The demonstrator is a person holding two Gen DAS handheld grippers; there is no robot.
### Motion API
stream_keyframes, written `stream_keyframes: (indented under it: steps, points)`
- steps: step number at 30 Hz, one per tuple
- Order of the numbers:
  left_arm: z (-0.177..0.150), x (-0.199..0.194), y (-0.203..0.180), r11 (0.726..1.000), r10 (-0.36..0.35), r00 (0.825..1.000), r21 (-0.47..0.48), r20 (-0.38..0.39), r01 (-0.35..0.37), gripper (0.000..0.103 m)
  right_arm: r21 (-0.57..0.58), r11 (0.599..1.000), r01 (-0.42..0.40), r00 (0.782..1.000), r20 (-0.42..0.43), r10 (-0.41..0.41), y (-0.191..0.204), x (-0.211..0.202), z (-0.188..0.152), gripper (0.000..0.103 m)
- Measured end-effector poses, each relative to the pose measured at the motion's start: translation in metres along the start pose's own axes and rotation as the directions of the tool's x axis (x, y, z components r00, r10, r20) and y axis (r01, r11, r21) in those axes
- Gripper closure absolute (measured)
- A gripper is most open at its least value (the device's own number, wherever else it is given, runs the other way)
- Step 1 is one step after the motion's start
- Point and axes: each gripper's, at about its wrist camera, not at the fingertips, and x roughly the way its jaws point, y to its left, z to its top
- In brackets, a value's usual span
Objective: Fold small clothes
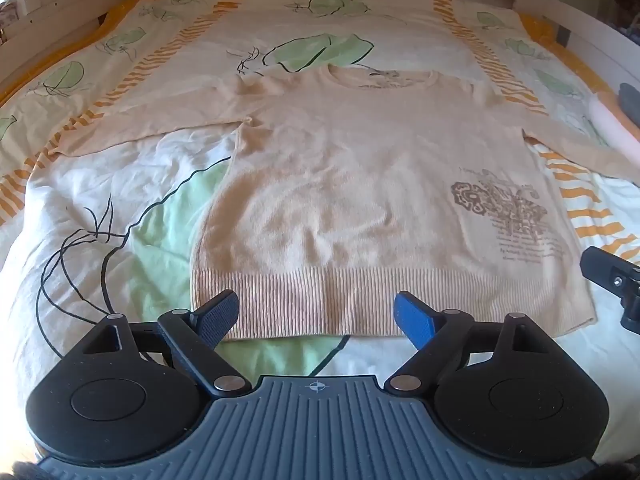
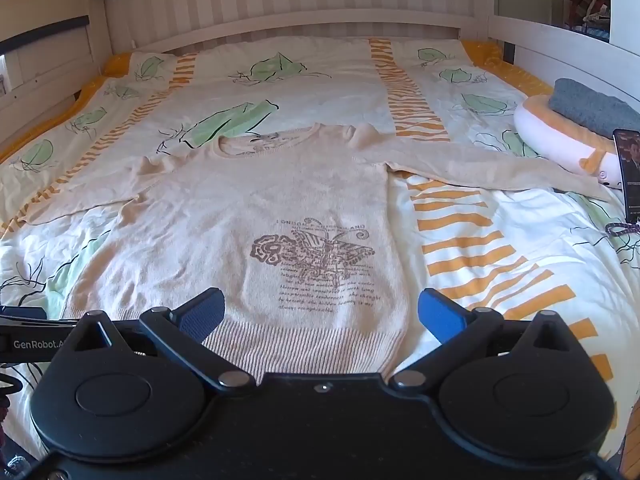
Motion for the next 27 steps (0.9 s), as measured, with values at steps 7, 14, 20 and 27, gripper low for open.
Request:
stream_keyframes:
  steps: [7,14,20,27]
  points:
    - [-0.003,0.004,-0.002,1.0,0.001,1.0,-0.004,-0.003,-0.001,0.018,0.002,1.0,0.01,0.999,-0.036,-0.009,-0.003,0.002,0.003,0.001]
    - [-0.002,0.005,0.002,1.0,-0.005,1.0,-0.006,-0.014,0.005,0.018,-0.004,1.0,0.023,0.998,-0.058,-0.024,-0.003,0.004,0.002,0.001]
    - [-0.001,0.007,0.004,1.0,-0.004,1.0,-0.01,-0.023,0.003,0.018,-0.014,0.999,0.029,0.997,-0.067,-0.03,0.0,0.006,0.003,0.001]
    - [-0.001,0.008,0.003,1.0,-0.007,1.0,-0.001,-0.027,0.007,0.018,-0.014,0.999,0.036,0.996,-0.081,-0.037,0.0,0.008,0.003,0.001]
